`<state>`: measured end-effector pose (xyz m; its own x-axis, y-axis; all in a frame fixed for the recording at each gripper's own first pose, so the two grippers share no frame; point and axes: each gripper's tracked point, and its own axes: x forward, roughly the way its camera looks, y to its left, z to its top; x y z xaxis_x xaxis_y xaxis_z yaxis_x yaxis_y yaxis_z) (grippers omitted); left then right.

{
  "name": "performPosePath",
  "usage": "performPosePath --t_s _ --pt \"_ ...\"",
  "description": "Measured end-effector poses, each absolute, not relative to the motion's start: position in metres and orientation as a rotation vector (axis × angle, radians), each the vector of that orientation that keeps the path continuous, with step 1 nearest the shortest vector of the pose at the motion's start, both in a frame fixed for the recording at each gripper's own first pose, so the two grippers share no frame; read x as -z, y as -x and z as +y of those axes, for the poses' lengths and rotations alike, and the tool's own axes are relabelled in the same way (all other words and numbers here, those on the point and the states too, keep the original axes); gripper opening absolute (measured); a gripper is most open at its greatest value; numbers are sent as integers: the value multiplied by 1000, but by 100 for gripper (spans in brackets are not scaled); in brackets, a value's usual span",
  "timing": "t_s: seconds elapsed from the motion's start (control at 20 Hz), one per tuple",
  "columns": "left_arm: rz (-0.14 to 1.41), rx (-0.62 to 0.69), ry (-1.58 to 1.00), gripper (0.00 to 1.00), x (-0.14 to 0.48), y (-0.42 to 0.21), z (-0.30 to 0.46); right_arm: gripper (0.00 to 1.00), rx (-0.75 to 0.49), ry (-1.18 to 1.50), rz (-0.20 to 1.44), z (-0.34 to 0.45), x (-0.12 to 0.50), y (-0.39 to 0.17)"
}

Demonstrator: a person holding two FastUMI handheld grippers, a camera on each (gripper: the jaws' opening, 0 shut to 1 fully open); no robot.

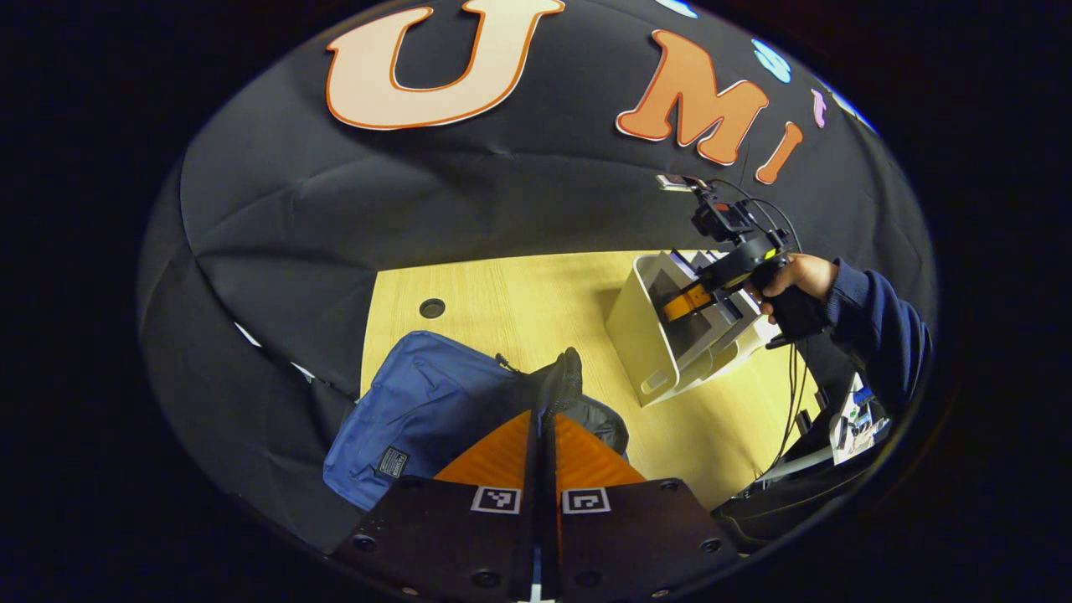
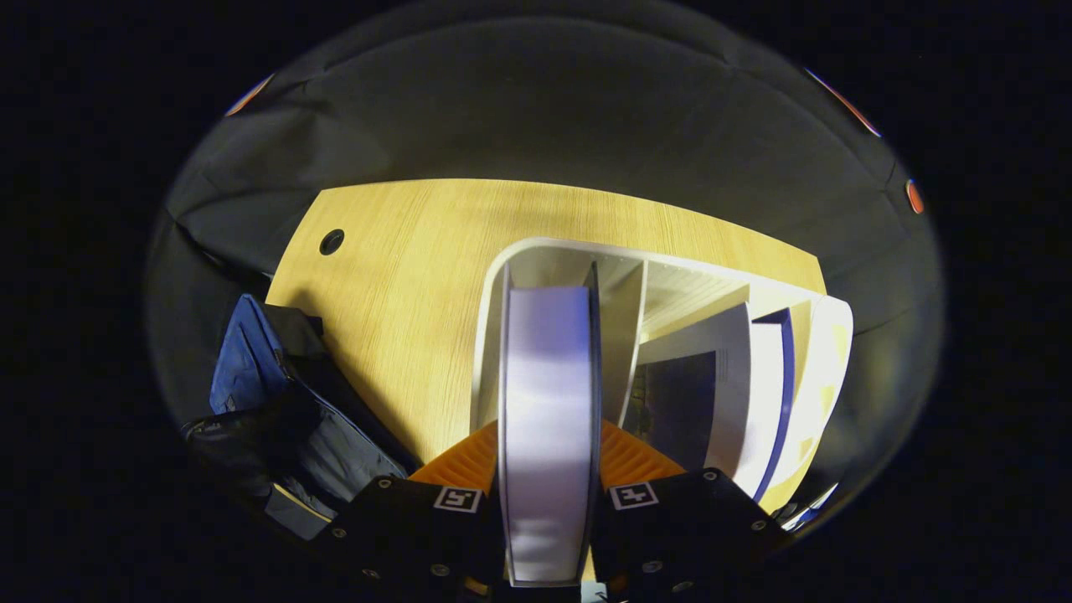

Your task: Open the schoolbag, grab two books from the bookshelf and put them into the schoolbag.

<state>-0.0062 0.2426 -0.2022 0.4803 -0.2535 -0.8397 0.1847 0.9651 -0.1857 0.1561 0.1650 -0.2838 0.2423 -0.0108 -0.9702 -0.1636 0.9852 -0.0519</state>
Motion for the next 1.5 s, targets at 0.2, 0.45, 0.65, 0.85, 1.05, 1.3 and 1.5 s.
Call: performPosePath --t_s 0.2,0.45,0.65,0.85,1.05,1.3,1.5 --pt "1045 264 57 4 200 9 244 40 -164 92 1293 163 257 -148" --pt "1052 254 41 4 199 12 248 40 -228 10 1249 145 193 -135" --pt "1058 257 46 4 199 13 245 40 -285 3 1158 138 139 -126" --pt "1060 262 52 4 201 13 243 40 -348 20 1095 137 97 -107" --pt "1065 261 58 4 205 8 240 39 -386 -25 1060 134 70 -92" --pt "1070 257 55 4 208 7 242 39 -436 -95 1026 150 54 -68" --pt "1074 255 57 4 209 7 242 39 -494 -211 1019 176 55 -43"
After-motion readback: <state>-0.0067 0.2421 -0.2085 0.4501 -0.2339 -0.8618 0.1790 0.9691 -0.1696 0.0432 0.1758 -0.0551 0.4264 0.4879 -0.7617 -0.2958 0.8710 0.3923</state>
